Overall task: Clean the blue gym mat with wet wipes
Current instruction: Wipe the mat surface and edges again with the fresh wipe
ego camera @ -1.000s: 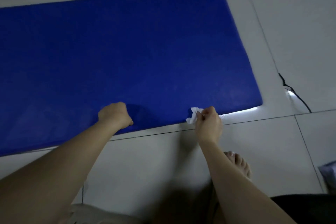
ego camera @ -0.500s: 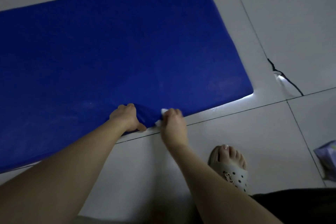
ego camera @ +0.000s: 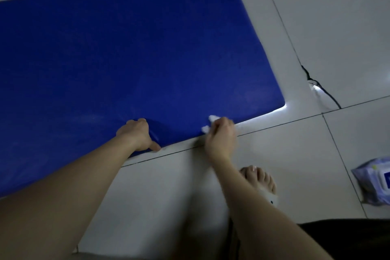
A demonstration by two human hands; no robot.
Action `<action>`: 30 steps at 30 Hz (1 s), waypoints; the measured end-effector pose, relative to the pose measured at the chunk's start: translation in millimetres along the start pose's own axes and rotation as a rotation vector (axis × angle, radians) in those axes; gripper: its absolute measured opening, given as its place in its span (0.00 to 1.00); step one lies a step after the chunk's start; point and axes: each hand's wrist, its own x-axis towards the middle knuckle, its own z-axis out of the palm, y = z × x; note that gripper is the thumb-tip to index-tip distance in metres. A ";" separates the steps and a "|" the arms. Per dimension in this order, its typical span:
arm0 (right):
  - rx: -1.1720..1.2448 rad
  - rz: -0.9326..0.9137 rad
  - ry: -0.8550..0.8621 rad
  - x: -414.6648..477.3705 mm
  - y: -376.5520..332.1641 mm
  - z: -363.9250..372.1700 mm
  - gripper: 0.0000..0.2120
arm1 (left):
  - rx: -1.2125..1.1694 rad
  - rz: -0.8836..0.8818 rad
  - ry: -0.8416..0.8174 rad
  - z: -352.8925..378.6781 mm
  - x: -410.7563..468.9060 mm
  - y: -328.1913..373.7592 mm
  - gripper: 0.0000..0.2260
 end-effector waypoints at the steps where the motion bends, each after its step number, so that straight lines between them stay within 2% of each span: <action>1: 0.006 -0.072 -0.070 -18.7 -9.4 15.4 0.07 | 0.004 -0.003 -0.001 -0.1 0.4 0.3 0.43; 4: -0.055 -0.329 -0.303 -68.6 -34.4 50.1 0.07 | 0.010 -0.023 -0.003 0.2 1.1 1.8 0.45; 6: -0.110 -0.437 -0.325 -65.7 -36.7 50.2 0.07 | 0.006 -0.032 -0.006 -0.1 1.3 2.9 0.45; 8: -0.129 -0.381 -0.242 -38.3 -23.8 31.8 0.07 | 0.009 -0.028 -0.013 -0.9 0.8 2.7 0.45; 13: -0.193 0.014 0.079 45.0 26.8 -34.1 0.09 | 0.000 -0.014 -0.017 -0.3 -0.6 1.6 0.44; 16: -0.183 0.110 0.108 42.1 20.5 -29.4 0.10 | 0.003 -0.018 -0.019 -0.7 -0.8 2.6 0.44; 18: -0.123 0.076 0.044 18.1 4.4 -11.1 0.12 | 0.010 -0.021 -0.019 -1.1 -0.1 3.1 0.44; 22: -0.196 -0.271 -0.191 -45.8 -35.4 42.7 0.12 | 0.018 -0.037 -0.015 0.3 2.5 3.6 0.47; 25: -0.245 -0.435 -0.224 -51.2 -38.9 49.6 0.11 | 0.017 -0.046 -0.017 -0.8 1.9 4.3 0.47; 27: -0.220 -0.421 -0.149 -26.9 -21.5 28.6 0.10 | 0.016 -0.036 -0.031 -1.7 2.0 3.6 0.47; 30: -0.239 -0.192 0.034 32.3 19.0 -14.4 0.07 | 0.005 -0.024 -0.037 -1.8 1.0 2.0 0.47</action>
